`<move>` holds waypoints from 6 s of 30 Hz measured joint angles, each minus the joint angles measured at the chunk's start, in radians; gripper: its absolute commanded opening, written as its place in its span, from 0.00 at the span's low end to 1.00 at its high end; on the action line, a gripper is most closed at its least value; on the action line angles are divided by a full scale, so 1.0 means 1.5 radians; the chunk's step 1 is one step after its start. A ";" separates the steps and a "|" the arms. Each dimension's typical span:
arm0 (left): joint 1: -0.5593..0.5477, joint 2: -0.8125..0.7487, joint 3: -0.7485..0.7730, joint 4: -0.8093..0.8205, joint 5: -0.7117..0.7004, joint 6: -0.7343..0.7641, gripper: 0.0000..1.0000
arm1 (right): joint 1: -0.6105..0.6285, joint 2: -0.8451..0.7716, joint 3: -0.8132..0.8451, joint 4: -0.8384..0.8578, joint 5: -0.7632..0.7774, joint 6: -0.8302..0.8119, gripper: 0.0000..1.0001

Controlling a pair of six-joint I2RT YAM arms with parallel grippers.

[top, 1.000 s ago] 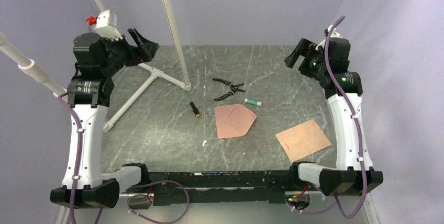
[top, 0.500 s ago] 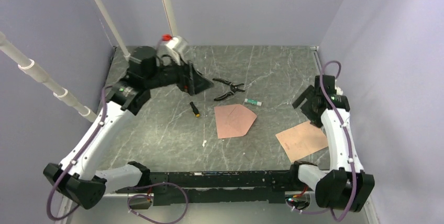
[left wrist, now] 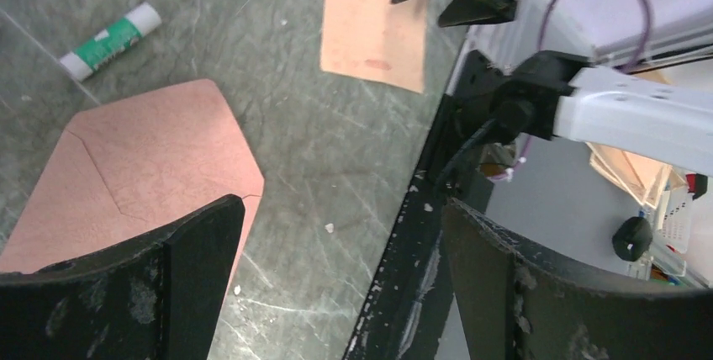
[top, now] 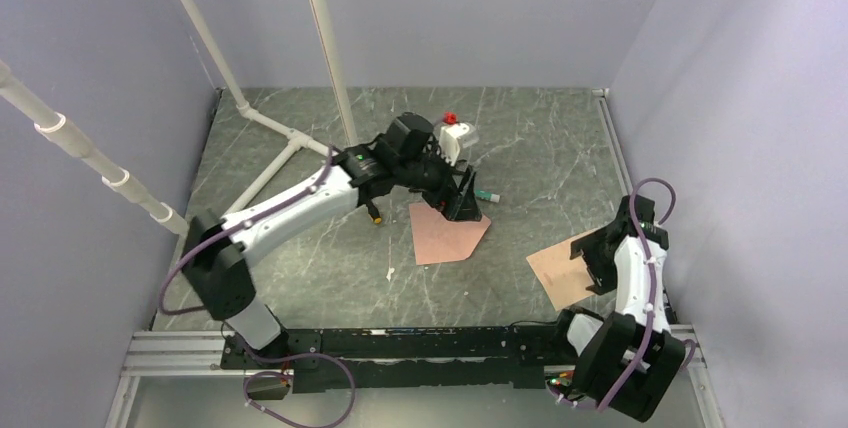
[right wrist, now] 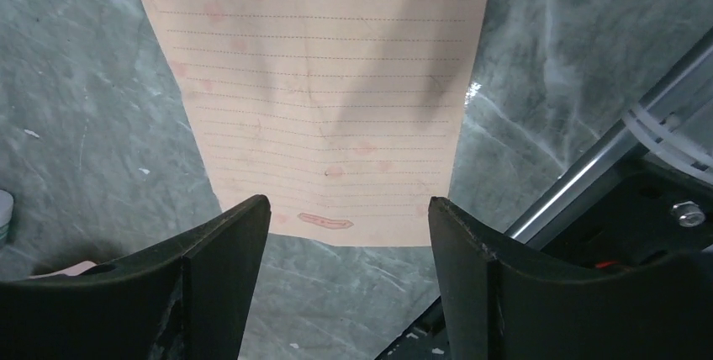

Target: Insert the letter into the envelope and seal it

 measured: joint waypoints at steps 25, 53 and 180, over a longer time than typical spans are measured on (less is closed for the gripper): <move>0.002 0.436 0.238 0.060 0.133 -0.098 0.88 | 0.043 0.202 -0.036 0.145 -0.197 -0.021 0.64; 0.003 0.561 0.306 0.052 0.105 -0.207 0.79 | 0.043 0.178 0.036 0.179 -0.148 -0.050 0.71; 0.050 0.190 0.591 -0.521 -0.020 0.462 0.02 | 0.281 0.085 0.434 0.286 -0.814 -0.477 0.97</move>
